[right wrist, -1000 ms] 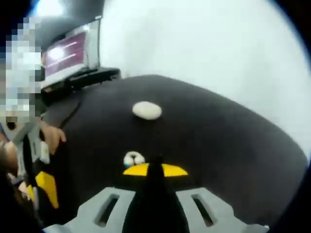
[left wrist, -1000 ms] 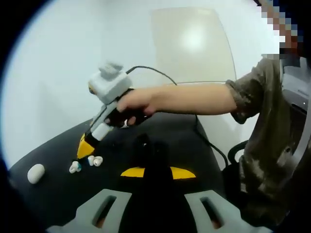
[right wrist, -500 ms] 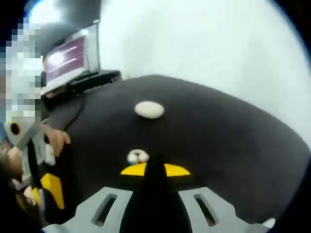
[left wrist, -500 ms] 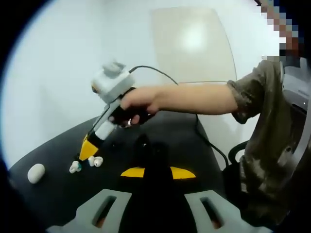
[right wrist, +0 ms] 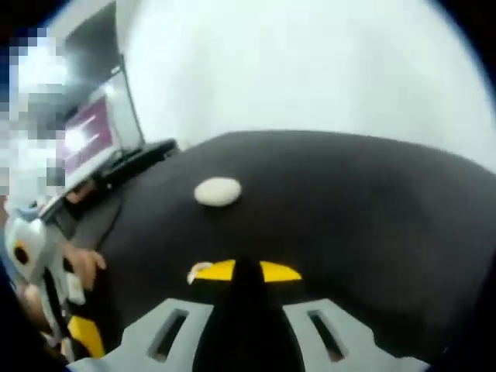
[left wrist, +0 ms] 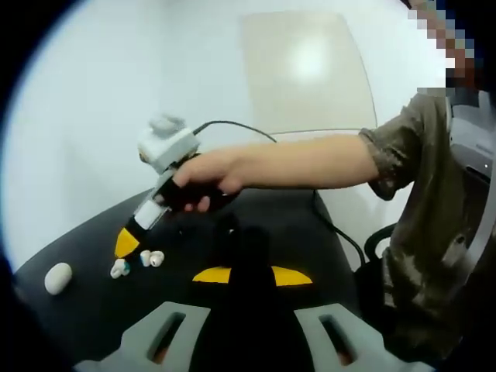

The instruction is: Pick up three earphones and place each one into its charging case using tactile feedback, ensure that each earphone is properly inserted and securely positioned inside the case.

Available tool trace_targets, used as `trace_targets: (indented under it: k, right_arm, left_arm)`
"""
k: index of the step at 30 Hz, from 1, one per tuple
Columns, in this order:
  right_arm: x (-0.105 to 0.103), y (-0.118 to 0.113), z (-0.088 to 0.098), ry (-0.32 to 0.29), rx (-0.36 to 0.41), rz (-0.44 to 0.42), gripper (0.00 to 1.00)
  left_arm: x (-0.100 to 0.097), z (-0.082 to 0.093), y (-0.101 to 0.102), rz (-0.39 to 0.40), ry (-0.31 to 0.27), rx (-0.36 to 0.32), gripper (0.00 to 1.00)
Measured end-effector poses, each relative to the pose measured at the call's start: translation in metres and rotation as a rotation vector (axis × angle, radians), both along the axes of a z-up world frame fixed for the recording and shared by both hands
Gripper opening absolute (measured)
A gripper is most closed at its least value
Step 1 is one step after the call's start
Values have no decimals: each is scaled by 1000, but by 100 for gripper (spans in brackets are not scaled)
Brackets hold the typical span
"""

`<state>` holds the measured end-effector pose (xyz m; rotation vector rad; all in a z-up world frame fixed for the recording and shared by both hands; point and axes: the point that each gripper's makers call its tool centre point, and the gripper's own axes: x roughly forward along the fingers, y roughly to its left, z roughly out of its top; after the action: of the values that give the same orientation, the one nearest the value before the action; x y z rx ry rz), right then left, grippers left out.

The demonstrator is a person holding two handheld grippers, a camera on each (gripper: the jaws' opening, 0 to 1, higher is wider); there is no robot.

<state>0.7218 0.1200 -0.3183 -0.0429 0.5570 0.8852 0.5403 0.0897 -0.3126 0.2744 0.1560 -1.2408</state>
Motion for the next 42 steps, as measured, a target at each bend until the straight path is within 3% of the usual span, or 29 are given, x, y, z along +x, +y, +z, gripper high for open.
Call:
trace_targets:
  k: [4, 8, 10, 14, 18, 21, 26, 28, 31, 33, 35, 37, 42]
  right_arm:
    - [-2, 1, 0, -25, -25, 19, 12]
    - [1, -3, 28, -180, 5, 61, 12]
    - [-13, -2, 48, -266, 38, 149, 12]
    - [-52, -9, 88, -510, 40, 321, 12]
    - [-83, -19, 99, -610, -12, 443, 12]
    - [-95, -25, 93, -615, -55, 469, 12]
    - [-103, -17, 53, -555, -163, 549, 11]
    - [-107, -11, 31, -519, -223, 587, 4]
    - [-119, 5, 15, -477, -193, 668, 4]
    - [-118, 5, 7, -469, -233, 675, 4]
    - [-115, 4, 9, -487, -241, 674, 4]
    - [-106, 0, 19, -472, -195, 627, 4]
    - [-70, -41, 67, -484, -76, 405, 8]
  left_arm:
    - [0, 0, 0, 0, 1, 0, 14]
    - [0, -1, 0, -1, 4, -1, 14]
    - [0, -1, -1, -1, 3, -1, 14]
    - [0, -1, -1, -4, 4, -1, 14]
    - [-1, -1, -2, -3, 6, -2, 14]
    - [-1, -1, -3, -2, 7, -3, 14]
    - [-1, -1, -3, 0, 7, -2, 14]
    - [-2, -1, -3, 1, 7, -2, 14]
    - [-4, -1, -4, -10, 8, -1, 14]
    - [-4, -2, -4, -9, 11, -3, 14]
    - [-4, -2, -4, -9, 8, -2, 14]
    - [-4, -2, -4, -8, 6, -1, 14]
    - [-4, -2, -4, -9, 4, -1, 14]
